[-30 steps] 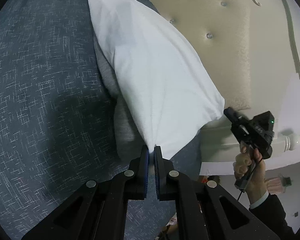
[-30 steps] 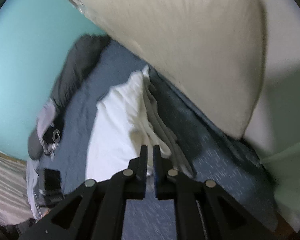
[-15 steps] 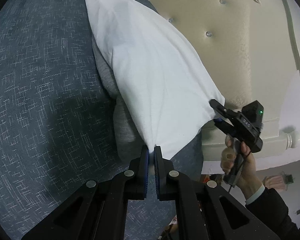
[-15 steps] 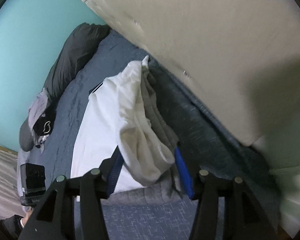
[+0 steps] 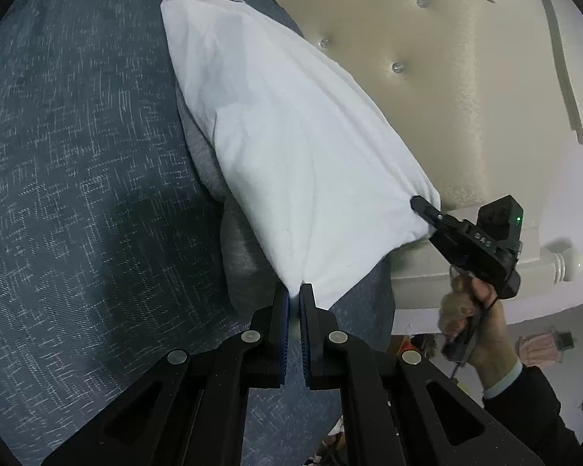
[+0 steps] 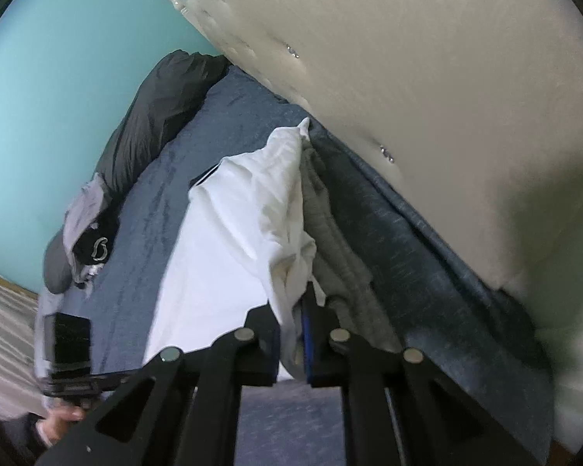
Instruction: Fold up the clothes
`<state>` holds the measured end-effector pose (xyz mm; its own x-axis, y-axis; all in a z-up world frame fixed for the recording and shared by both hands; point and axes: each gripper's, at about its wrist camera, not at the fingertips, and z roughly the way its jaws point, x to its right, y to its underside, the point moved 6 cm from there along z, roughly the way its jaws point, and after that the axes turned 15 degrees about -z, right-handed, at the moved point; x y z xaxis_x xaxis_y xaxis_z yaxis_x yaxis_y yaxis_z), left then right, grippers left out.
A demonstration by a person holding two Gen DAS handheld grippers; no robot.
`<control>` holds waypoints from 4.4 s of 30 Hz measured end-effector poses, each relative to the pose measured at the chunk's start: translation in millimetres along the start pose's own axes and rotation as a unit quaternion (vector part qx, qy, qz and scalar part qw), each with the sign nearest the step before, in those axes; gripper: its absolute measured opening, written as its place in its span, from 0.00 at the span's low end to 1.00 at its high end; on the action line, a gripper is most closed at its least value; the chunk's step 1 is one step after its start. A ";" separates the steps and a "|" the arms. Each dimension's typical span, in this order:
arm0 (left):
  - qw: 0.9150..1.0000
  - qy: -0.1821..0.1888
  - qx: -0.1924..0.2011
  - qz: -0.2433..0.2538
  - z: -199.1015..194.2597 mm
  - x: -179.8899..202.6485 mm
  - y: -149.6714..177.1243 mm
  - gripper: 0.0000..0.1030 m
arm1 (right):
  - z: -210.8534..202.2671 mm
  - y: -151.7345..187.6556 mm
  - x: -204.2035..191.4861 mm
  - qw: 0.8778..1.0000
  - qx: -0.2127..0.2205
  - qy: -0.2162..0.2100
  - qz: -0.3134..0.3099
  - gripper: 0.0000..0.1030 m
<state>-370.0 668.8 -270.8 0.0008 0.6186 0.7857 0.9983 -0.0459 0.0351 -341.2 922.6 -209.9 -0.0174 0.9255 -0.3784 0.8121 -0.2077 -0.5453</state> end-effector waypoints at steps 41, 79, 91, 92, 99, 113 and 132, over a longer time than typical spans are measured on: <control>0.991 -0.106 0.076 -0.005 -33.9 -57.8 -21.7 0.05 | 75.5 -110.9 -29.0 0.966 -0.109 0.172 -0.159 0.40; 0.990 -0.101 0.092 -0.022 -52.8 -73.9 -23.2 0.05 | 115.9 -150.7 -13.9 0.978 -0.085 0.153 -0.115 0.21; 0.991 -0.099 0.091 -0.017 -52.7 -70.2 -19.6 0.05 | 115.3 -115.3 -16.1 0.972 -0.114 0.142 -0.151 0.00; 0.991 -0.099 0.091 -0.017 -52.8 -70.7 -19.1 0.05 | 113.4 -115.2 -13.2 0.973 -0.107 0.146 -0.145 0.00; 0.991 -0.097 0.093 -0.020 -54.3 -71.0 -16.7 0.05 | 103.7 -117.9 -13.5 0.983 -0.085 0.113 -0.120 0.00; 0.991 -0.096 0.094 -0.021 -55.9 -72.8 -12.9 0.05 | 111.2 -103.3 -11.2 0.975 -0.112 0.129 -0.139 0.01; 0.991 -0.090 0.091 -0.024 -62.8 -74.5 -6.8 0.05 | 91.5 -104.5 7.7 0.986 -0.073 0.134 -0.071 0.02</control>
<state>-380.5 573.8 -290.8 -0.0524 0.7476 0.6621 0.9914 0.1188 -0.0557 -479.5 922.4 -224.2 0.0029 0.9965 -0.0841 0.8886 -0.0411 -0.4568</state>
